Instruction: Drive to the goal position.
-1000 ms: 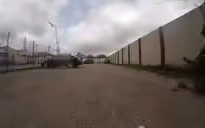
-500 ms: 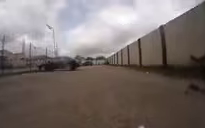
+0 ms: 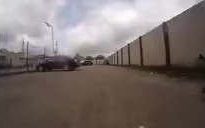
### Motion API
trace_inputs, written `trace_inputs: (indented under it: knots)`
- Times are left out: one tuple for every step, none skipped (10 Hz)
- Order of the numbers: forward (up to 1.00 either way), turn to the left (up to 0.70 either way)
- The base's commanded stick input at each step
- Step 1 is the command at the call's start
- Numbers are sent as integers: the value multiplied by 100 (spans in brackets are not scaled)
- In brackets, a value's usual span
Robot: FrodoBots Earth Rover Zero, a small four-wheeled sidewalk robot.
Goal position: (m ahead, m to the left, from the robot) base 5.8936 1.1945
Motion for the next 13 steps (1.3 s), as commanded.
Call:
trace_inputs:
  knots:
    - [70, 0]
    - [70, 0]
    - [70, 0]
    - [70, 0]
    - [70, 0]
    - [70, 0]
    - [70, 0]
    - [70, 0]
    - [70, 0]
    - [70, 0]
    - [70, 0]
    - [70, 0]
    - [70, 0]
